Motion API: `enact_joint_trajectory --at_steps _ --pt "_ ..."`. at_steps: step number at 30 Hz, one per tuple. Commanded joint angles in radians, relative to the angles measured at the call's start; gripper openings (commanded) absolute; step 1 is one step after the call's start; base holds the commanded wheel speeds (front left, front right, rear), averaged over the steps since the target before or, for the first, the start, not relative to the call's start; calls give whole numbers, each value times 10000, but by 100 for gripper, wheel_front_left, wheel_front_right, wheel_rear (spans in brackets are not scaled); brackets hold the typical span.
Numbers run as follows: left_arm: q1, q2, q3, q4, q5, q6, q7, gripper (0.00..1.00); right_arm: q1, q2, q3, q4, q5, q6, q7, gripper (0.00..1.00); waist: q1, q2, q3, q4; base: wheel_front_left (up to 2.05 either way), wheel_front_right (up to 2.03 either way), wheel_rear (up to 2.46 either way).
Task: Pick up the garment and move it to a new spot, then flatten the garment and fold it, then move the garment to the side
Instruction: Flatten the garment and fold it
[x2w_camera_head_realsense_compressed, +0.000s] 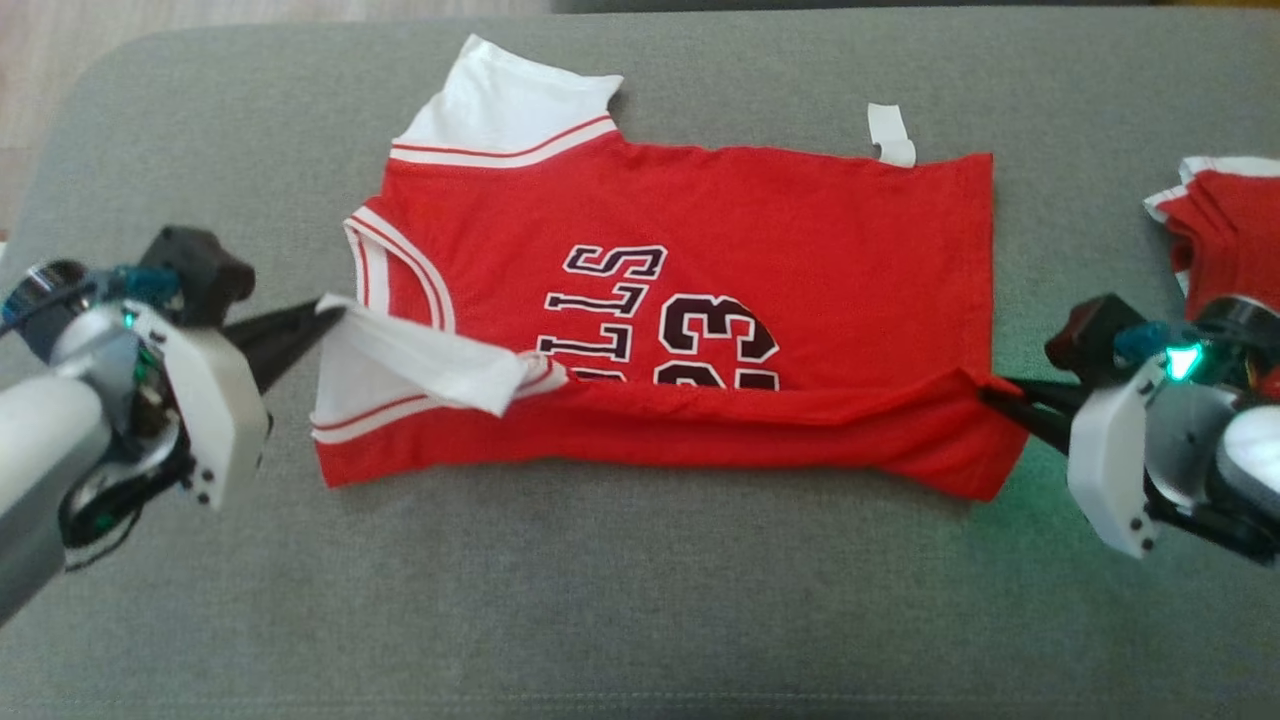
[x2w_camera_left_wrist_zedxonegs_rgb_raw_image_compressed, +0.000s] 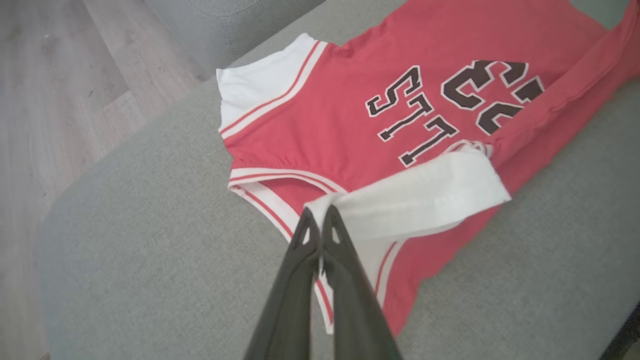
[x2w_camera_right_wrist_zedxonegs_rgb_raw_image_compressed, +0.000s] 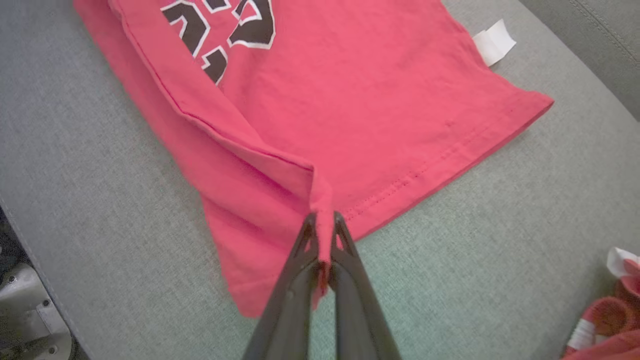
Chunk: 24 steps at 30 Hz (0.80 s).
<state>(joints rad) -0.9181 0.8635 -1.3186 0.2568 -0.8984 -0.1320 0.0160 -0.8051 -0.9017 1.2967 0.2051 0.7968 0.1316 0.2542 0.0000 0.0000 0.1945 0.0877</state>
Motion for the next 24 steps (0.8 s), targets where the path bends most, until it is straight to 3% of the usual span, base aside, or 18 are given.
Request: enact_joint_trajectory --at_steps 1,15,16,17,18,19,24 --pt "-717 259 457 113 141 15 -1 0 -189 -128 -165 -59 75 -9 -77 0 0 0 105 -99 0 0 0" --pt "-1109 -412 386 1202 919 14 244 0 -623 381 -165 364 197 -9 32 0 0 0 497 -387 0 0 0" --pt "-1180 -464 385 1396 959 14 166 0 -671 385 -165 409 90 -9 -35 45 0 0 517 -393 0 0 0" --pt "-1286 -527 388 1714 949 14 35 17 -707 399 -165 465 26 -9 -125 100 0 0 535 -399 0 0 0" --pt "-1388 -630 397 2040 976 14 -126 80 -711 431 -165 517 75 -9 -206 100 0 0 551 -408 0 0 0" --pt "-1450 -748 397 2318 992 14 -263 100 -769 464 -165 612 148 -9 -361 100 0 0 556 -422 0 0 0" --pt "-1504 -1357 675 3411 686 95 -1101 100 -1012 735 -248 1387 471 -9 -1292 100 0 0 393 -469 0 0 0"
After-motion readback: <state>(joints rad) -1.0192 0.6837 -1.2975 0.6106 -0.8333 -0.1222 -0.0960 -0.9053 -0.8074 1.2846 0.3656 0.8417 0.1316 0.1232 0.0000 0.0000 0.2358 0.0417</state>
